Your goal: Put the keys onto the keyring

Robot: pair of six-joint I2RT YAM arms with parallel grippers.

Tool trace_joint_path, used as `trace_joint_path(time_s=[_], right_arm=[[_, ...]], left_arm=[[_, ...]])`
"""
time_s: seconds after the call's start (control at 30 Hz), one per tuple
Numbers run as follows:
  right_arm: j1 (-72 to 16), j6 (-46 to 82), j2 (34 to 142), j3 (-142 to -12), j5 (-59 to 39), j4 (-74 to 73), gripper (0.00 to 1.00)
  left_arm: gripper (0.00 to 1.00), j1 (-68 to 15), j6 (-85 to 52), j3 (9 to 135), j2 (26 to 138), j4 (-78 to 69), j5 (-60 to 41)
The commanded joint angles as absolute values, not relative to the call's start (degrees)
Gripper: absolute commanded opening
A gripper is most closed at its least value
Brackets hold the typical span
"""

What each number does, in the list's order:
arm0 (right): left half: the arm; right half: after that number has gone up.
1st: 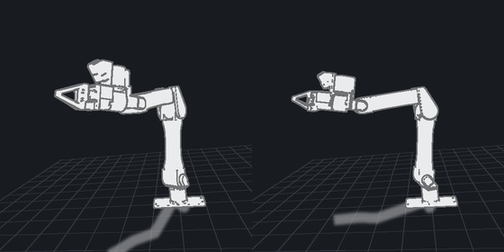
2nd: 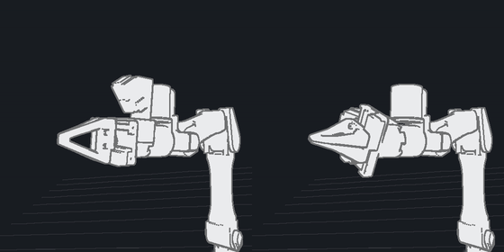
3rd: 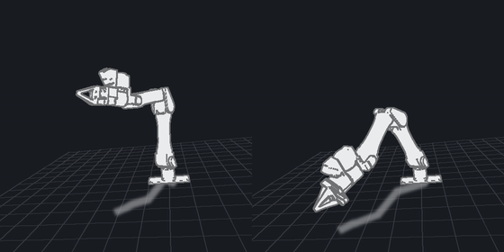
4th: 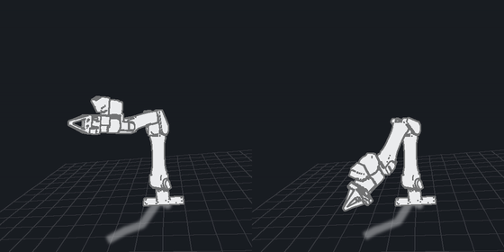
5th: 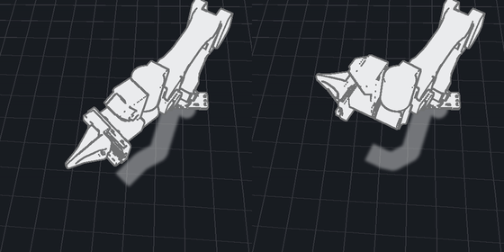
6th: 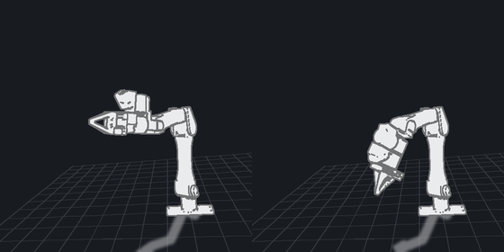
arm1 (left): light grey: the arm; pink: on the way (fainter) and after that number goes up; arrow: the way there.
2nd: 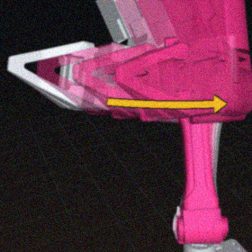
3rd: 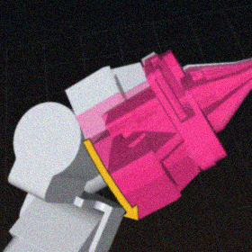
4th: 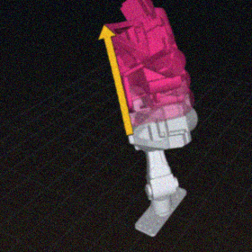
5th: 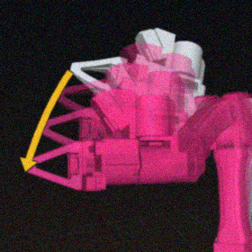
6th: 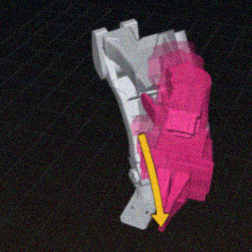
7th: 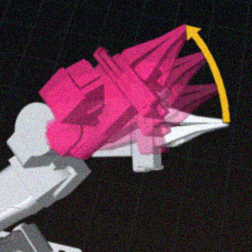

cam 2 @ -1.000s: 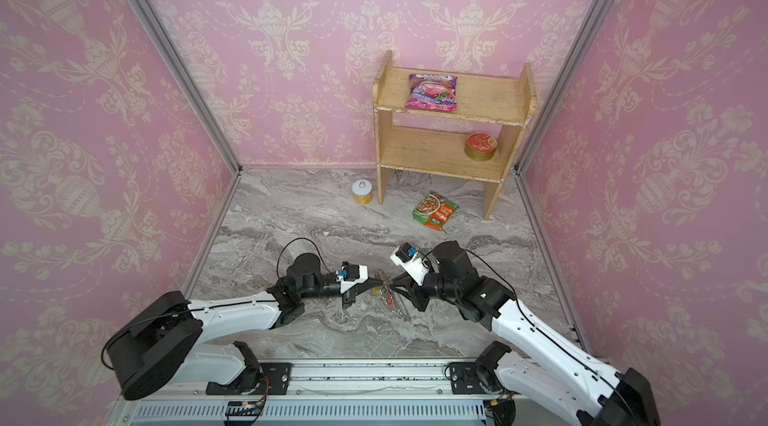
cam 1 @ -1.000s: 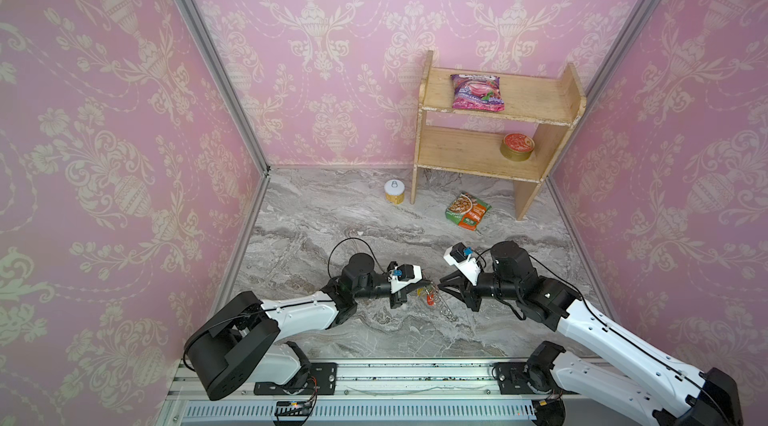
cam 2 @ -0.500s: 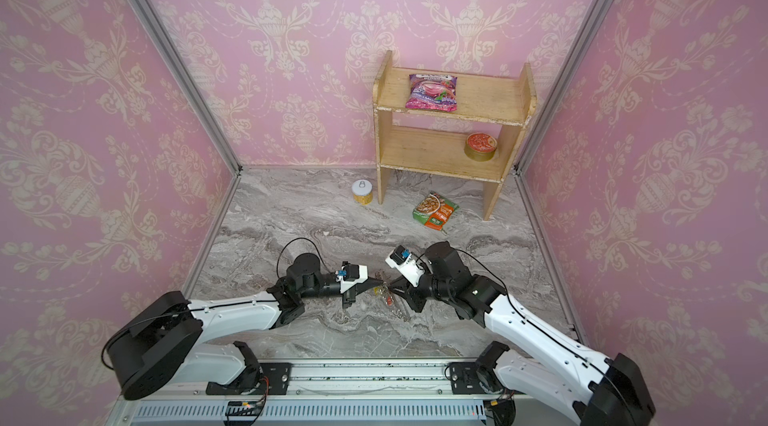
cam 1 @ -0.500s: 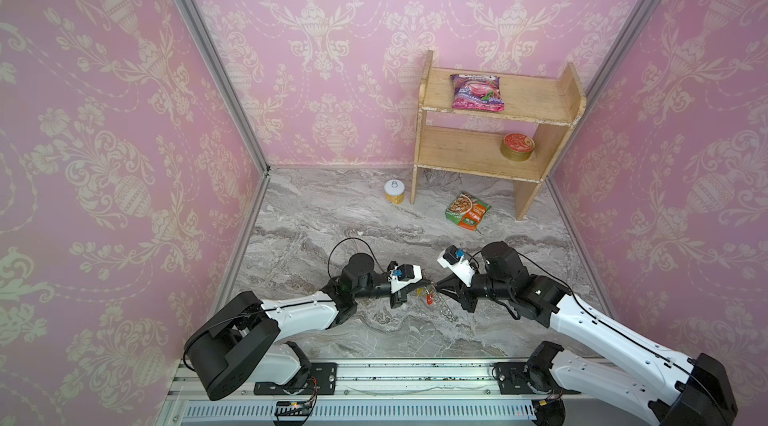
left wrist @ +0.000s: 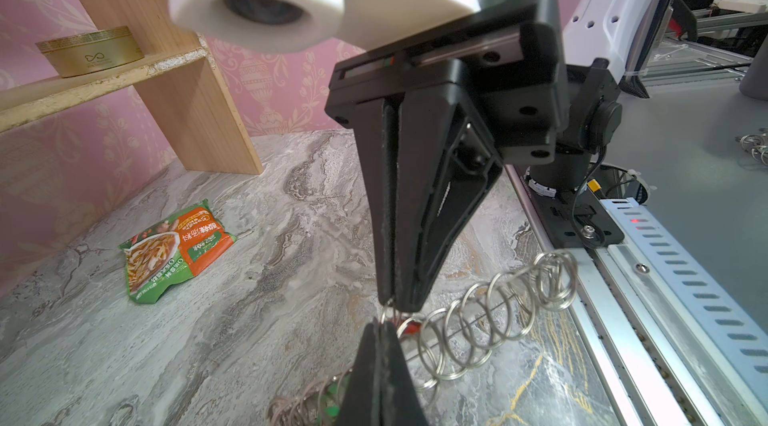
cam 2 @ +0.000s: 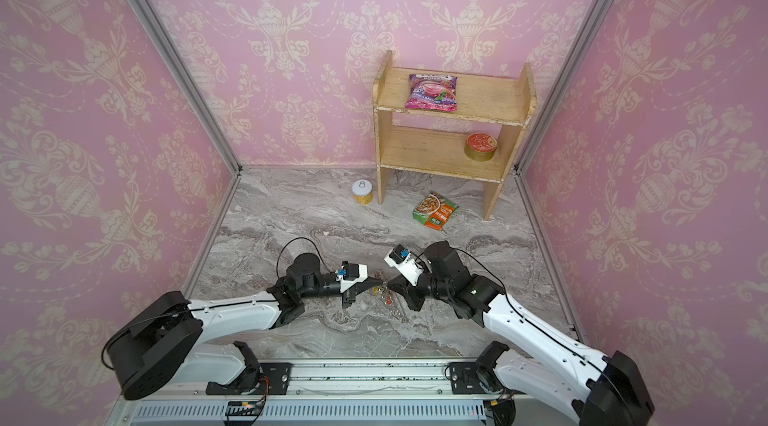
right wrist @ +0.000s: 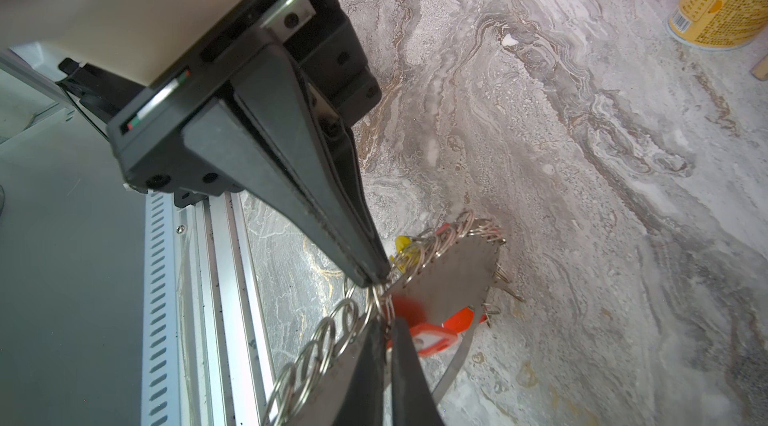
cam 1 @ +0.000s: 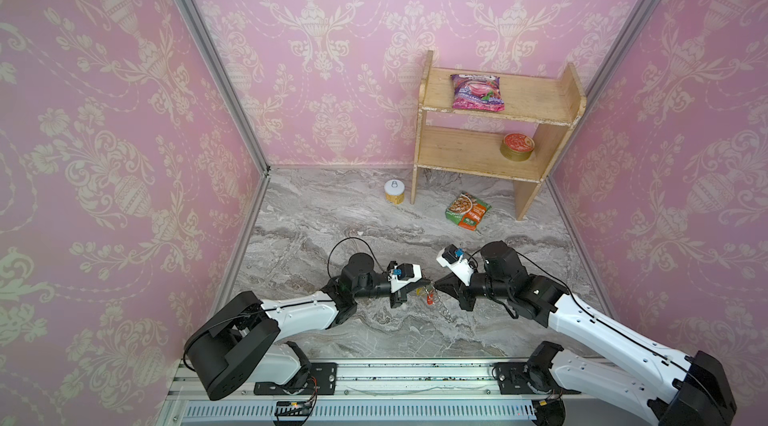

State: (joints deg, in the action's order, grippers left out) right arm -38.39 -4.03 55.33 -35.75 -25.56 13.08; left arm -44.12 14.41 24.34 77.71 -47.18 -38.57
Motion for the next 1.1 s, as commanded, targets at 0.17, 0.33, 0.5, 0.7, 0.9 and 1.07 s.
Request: trace_joint_path(time_s=[0.17, 0.33, 0.5, 0.7, 0.9, 1.07], right_arm=[[-38.7, -3.0, 56.2, -34.6, -26.4, 10.2, 0.08], [-38.7, -2.8, 56.0, -34.4, -25.9, 9.7, 0.1], [-38.7, -2.7, 56.1, -34.3, -25.6, 9.7, 0.11], [-38.6, -2.6, 56.5, -34.4, -25.7, 9.5, 0.09], [-38.7, -2.0, 56.7, -34.3, -25.9, 9.2, 0.03], [-38.6, -1.7, 56.8, -34.5, -25.9, 8.9, 0.0]], left_arm=[[0.0, -44.4, 12.9, 25.8, 76.9, -52.1, -39.8], [0.0, -44.4, 12.7, 25.8, 76.8, -51.9, -39.7], [0.0, -44.4, 12.7, 25.8, 76.6, -52.1, -39.8], [0.0, -44.4, 12.6, 25.8, 76.4, -52.2, -39.8], [0.0, -44.4, 12.7, 25.6, 76.1, -52.2, -39.5], [0.0, -44.4, 12.7, 25.6, 76.3, -52.0, -39.5]])
